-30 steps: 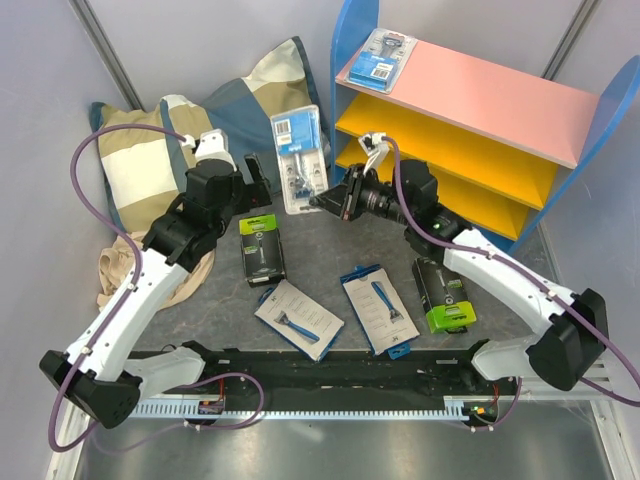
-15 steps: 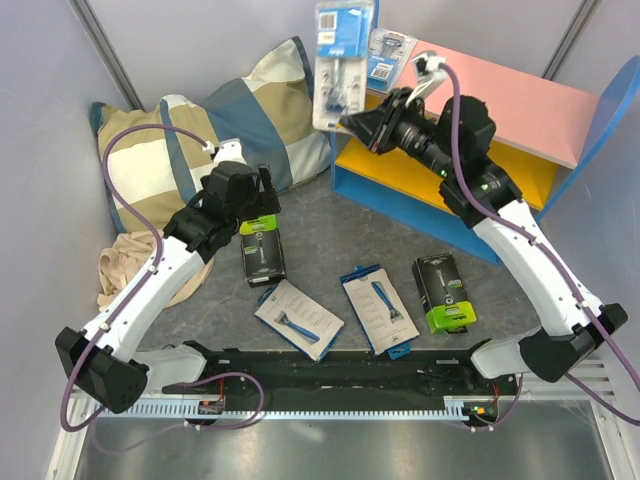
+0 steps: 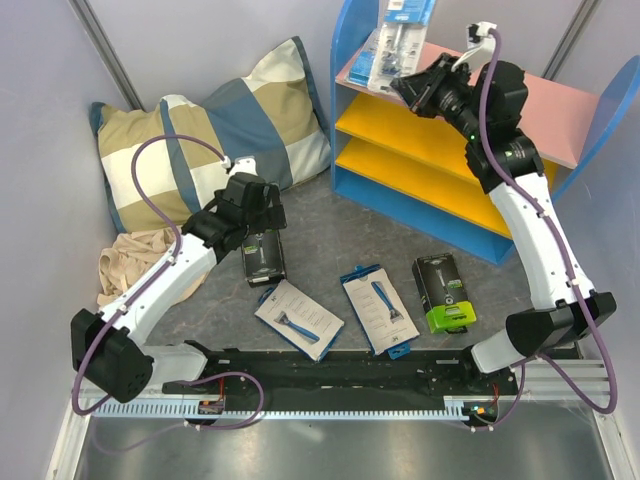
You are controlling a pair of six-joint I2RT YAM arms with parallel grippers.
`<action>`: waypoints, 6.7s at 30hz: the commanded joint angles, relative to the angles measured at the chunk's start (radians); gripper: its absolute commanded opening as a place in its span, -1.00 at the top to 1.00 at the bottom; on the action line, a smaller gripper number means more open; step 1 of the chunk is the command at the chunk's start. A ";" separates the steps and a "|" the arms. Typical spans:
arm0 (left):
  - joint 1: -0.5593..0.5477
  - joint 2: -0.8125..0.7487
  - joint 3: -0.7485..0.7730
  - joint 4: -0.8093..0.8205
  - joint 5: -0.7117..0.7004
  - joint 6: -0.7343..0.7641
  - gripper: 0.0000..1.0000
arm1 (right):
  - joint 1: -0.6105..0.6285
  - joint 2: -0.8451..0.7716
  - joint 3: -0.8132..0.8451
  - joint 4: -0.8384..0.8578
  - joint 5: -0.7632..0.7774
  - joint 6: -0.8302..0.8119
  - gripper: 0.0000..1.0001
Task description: Place and organize the shaving razors onto the shelf
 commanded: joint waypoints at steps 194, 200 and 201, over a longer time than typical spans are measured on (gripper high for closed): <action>-0.233 0.167 -0.211 0.392 0.562 -0.128 -0.95 | 0.027 -0.468 -1.167 -0.122 -0.067 -0.171 -0.76; -0.245 0.249 -0.268 0.495 0.669 -0.220 -0.94 | 0.048 -0.414 -1.207 -0.104 -0.075 -0.155 -0.75; -0.246 0.256 -0.278 0.509 0.689 -0.229 -0.93 | 0.050 -0.411 -1.213 -0.102 -0.075 -0.149 -0.75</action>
